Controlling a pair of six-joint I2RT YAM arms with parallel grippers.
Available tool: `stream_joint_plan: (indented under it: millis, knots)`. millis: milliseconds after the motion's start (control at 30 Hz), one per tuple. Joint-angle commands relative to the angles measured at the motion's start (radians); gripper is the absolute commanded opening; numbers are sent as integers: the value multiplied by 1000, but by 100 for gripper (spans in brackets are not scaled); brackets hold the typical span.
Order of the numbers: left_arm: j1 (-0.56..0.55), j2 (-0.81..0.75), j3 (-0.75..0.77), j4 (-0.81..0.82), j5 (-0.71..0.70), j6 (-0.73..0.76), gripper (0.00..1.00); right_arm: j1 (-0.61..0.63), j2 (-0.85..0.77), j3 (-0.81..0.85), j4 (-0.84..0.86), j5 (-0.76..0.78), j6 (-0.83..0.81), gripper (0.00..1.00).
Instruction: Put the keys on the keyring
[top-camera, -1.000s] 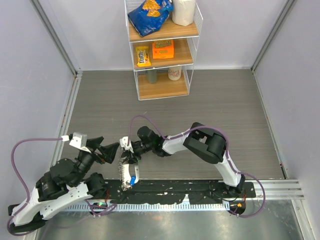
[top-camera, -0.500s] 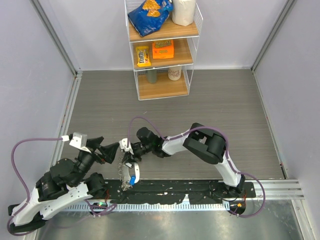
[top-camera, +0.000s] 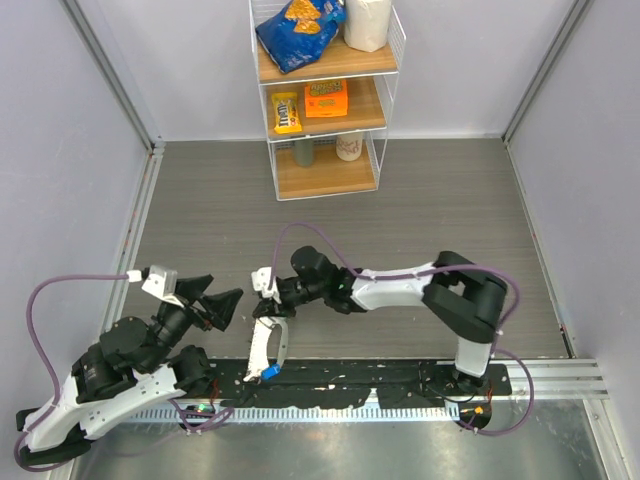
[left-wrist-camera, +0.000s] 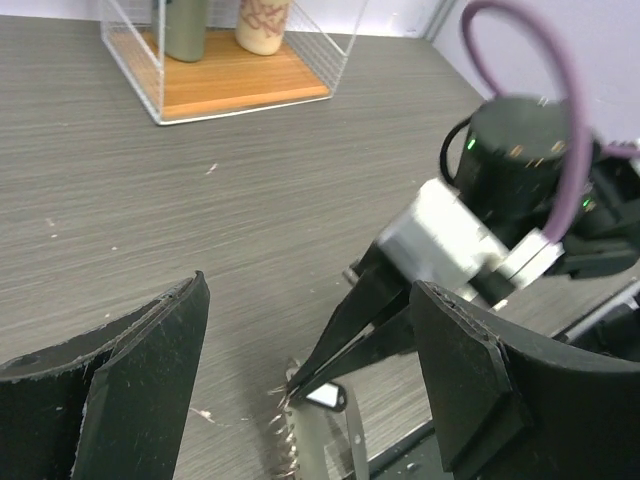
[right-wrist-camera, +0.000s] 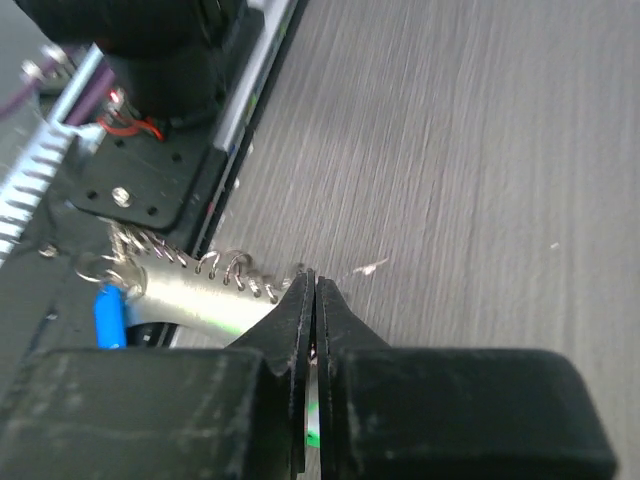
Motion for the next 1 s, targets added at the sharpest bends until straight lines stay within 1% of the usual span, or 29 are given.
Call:
stream_joint_plan:
  millis: [0, 100, 133, 233, 333, 400, 533, 600, 733, 967]
  knots:
    - [2, -35, 13, 87, 112, 40, 87, 6, -192, -6, -83, 33, 13, 5]
    - [1, -14, 33, 120, 189, 79, 87, 8, -298, -10, -184, 36, 19, 6]
    - [2, 29, 44, 126, 207, 88, 87, 9, -313, -9, -210, 37, 19, 5]
    - [0, 72, 80, 137, 262, 119, 87, 16, -408, 2, -337, 51, 4, 6]
    - [0, 104, 108, 169, 316, 136, 87, 19, -484, 30, -446, 88, -8, 5]
    - [1, 123, 126, 193, 360, 145, 87, 22, -510, 69, -591, 120, 7, 5]
    - [0, 192, 156, 222, 480, 150, 87, 39, -521, 209, -773, 206, 49, 5]
    - [0, 233, 174, 227, 531, 142, 87, 48, -533, 240, -813, 231, 65, 5]
    - [0, 289, 190, 253, 603, 122, 87, 57, -589, 255, -837, 263, 102, 5]
    - [2, 315, 223, 278, 626, 113, 88, 66, -634, 332, -903, 358, 177, 5]
